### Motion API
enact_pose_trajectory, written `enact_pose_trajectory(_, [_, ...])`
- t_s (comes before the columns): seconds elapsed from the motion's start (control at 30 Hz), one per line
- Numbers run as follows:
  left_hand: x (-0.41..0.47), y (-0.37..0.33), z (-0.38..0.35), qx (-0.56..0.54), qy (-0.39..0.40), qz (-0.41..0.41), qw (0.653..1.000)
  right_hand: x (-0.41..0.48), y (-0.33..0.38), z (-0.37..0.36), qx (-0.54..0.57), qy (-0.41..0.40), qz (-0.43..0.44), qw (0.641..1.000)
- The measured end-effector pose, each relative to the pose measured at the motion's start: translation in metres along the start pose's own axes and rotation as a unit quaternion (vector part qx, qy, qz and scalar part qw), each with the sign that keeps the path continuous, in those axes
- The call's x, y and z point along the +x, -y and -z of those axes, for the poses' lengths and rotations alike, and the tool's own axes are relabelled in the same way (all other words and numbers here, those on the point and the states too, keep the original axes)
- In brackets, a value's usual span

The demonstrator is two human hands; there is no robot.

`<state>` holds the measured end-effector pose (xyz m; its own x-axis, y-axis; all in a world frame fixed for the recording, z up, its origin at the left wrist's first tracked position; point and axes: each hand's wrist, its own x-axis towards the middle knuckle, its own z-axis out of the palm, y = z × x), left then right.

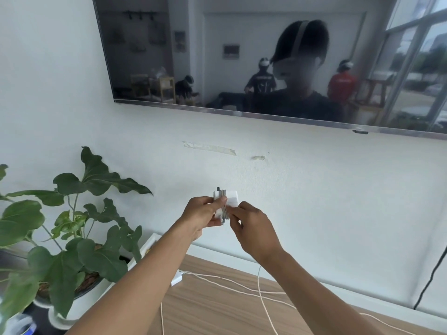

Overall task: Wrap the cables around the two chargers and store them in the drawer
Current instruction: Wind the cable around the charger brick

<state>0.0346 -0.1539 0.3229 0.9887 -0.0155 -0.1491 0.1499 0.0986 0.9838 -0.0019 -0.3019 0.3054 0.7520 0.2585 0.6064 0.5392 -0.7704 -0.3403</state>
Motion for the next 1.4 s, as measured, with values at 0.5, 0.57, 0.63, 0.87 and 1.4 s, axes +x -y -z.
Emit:
enact_pose_trajectory(0.5, [-0.001, -0.003, 0.003, 0.016, -0.010, -0.017, 1.000, -0.017, -0.010, -0.018, 0.281, -0.020, -0.185, 0.941])
enact_pose_trajectory(0.57, [-0.001, -0.002, 0.003, 0.017, -0.001, -0.024, 1.000, -0.018, -0.013, -0.018, 0.321, -0.013, -0.220, 0.921])
enact_pose_trajectory(0.63, [-0.001, -0.002, 0.003, 0.009, 0.010, -0.027, 1.000, -0.017, -0.018, -0.017, 0.339, -0.010, -0.246, 0.908])
enact_pose_trajectory(0.87, [-0.010, -0.003, 0.003, 0.042, 0.138, -0.030, 0.989, -0.020, -0.038, -0.019, 0.337, 0.043, -0.262, 0.903])
enact_pose_trajectory(1.4, [-0.012, -0.002, 0.015, 0.342, 0.277, -0.058, 0.896, 0.001, -0.065, 0.017, 0.452, 0.305, -0.377, 0.748])
